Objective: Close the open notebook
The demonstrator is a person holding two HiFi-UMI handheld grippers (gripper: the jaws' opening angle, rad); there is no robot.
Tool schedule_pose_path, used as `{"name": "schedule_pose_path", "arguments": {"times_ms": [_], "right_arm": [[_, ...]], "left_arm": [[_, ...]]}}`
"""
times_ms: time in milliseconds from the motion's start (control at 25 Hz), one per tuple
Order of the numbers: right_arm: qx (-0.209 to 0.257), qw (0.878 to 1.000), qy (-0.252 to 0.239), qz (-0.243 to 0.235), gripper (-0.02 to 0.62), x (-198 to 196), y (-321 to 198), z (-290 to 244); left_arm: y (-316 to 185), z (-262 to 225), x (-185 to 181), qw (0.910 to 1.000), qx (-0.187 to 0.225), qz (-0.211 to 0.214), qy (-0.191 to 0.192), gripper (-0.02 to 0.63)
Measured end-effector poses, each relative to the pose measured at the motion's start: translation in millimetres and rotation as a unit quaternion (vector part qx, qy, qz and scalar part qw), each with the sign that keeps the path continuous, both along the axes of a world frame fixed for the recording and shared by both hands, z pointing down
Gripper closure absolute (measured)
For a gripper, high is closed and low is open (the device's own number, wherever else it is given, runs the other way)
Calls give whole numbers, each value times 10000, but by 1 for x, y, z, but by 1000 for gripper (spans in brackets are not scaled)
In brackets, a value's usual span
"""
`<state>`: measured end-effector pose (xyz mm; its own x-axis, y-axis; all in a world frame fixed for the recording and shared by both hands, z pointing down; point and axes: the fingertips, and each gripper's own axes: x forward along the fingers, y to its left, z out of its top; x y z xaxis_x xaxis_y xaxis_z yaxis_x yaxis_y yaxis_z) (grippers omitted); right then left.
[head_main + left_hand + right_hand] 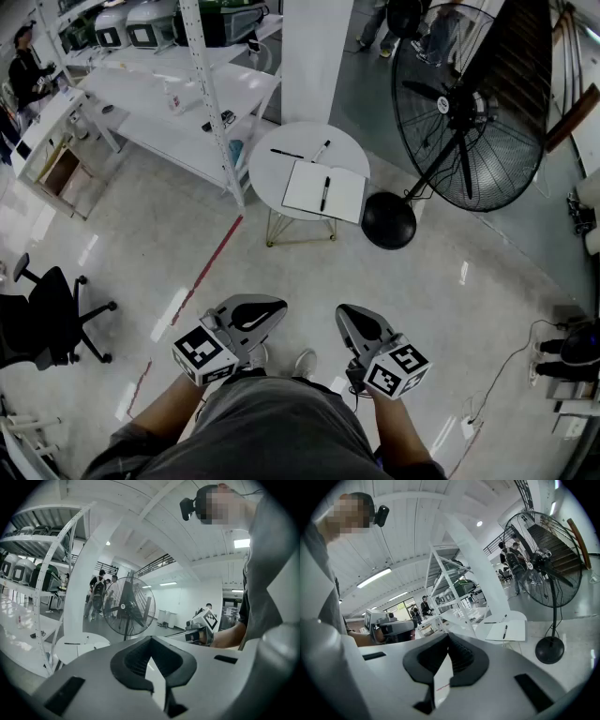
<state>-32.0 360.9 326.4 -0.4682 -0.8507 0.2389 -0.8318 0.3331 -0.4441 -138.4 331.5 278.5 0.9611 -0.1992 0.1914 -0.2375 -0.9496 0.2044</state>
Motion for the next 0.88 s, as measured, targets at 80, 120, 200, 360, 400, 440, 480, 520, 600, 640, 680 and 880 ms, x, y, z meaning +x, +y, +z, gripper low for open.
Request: {"name": "schedule_pose_path", "arguments": {"times_ms": [80,120,200,360,400,440,480,520,600,640,680,880], "right_arm": [[-63,9999,-98,42,575,6,0,3],[-85,9998,-149,61,575,9,1,5],[-102,9996,-231,81,575,15,3,7],[-65,9996,-282,32,574,26,9,7],[-55,9996,-292,11,574,28,11,7],[-49,9995,-303,-9,574,30,13,7],[-48,9995,-319,-29,574,32,15,7],[-51,9994,-341,-45,574,34,18,7],[-77,9991,-404,-65,574,38,23,9],[-94,9990,-437,-66,574,41,26,10],[-107,9988,-464,-63,574,45,29,11],[-120,9984,-541,-89,575,60,43,13]], "left_arm": [[2,1,3,10000,-42,-28,21,592],[3,1,6,10000,-54,-34,27,592],[6,2,10,10000,-72,-54,24,592],[14,2,19,9999,-67,-142,0,592],[16,2,22,9999,-32,-149,-6,592],[19,2,24,9999,4,-157,-10,592],[21,1,26,9998,26,-172,-16,592],[24,1,28,9998,30,-193,-23,592],[31,2,32,9997,9,-242,-37,592],[34,3,34,9997,3,-257,-42,592],[38,3,37,9996,2,-267,-43,592],[54,1,50,9995,32,-306,-71,592]]}}
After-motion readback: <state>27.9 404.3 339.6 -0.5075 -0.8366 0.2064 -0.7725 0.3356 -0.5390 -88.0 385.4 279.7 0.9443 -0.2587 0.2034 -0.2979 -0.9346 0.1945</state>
